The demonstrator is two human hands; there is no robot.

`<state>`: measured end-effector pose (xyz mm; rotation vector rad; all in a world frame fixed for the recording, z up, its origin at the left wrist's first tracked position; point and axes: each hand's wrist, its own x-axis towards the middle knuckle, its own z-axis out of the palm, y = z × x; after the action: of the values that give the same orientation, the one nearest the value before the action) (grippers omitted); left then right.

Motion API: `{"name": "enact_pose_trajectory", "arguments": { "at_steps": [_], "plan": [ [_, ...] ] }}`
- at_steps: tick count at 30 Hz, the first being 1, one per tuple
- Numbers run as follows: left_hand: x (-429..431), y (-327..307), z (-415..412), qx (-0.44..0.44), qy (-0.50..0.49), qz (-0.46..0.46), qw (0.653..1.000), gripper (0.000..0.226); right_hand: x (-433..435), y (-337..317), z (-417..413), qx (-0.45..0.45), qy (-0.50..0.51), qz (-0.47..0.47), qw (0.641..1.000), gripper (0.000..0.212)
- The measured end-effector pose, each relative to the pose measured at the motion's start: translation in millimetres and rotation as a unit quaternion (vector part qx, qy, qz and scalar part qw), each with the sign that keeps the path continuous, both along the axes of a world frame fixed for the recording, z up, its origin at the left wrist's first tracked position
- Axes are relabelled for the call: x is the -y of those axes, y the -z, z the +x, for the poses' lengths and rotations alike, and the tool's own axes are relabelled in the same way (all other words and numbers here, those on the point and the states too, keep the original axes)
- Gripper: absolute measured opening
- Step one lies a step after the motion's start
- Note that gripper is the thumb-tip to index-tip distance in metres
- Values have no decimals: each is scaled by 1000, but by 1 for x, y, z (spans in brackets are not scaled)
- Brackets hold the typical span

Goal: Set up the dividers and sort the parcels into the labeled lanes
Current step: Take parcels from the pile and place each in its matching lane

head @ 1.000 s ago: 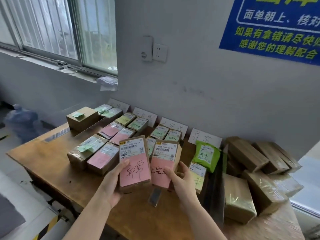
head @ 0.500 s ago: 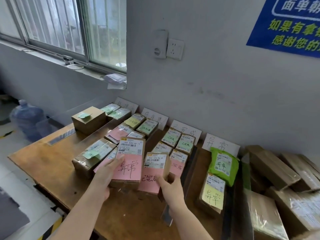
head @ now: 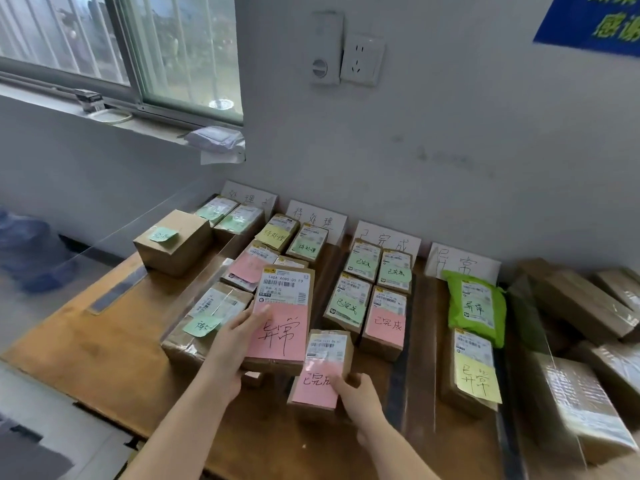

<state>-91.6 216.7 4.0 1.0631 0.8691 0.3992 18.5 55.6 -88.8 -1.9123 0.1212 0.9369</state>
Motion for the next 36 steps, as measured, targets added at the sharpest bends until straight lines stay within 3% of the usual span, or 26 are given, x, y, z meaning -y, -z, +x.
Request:
{"name": "enact_pose_trajectory", "arguments": {
  "at_steps": [5, 12, 15, 18, 20, 23, 29, 31, 33, 36],
  "plan": [
    [-3, 4, 1, -2, 34, -5, 999, 27, -7, 10, 1, 62, -23, -64, 996, 55],
    [8, 6, 11, -6, 79, -8, 997, 52, -10, 15, 3, 163, -43, -114, 979, 46],
    [16, 2, 23, -6, 89, -5, 996, 44, -13, -12, 4, 236, 23, -25, 971, 35],
    [28, -4, 40, -8, 100, 1, 995, 35, -6, -54, 6, 181, 92, 163, 966, 42],
    [41, -13, 53, -2, 111, 9, 994, 31, 5, -76, 11, 171, 73, 223, 957, 46],
    [63, -25, 77, 15, 142, 47, 989, 26, 26, -99, 24, 199, 85, 229, 949, 31],
    [118, -32, 133, 21, 229, 153, 961, 47, 82, -122, 66, 219, 154, 234, 935, 28],
    [137, -32, 150, 31, 230, 144, 962, 52, 101, -117, 86, 221, 165, 195, 941, 24],
    [155, -30, 166, 28, 213, 140, 967, 55, 122, -106, 108, 240, 168, 131, 947, 32],
    [181, -25, 187, 28, 184, 134, 973, 56, 155, -82, 144, 297, 63, -59, 951, 33]
  ]
}}
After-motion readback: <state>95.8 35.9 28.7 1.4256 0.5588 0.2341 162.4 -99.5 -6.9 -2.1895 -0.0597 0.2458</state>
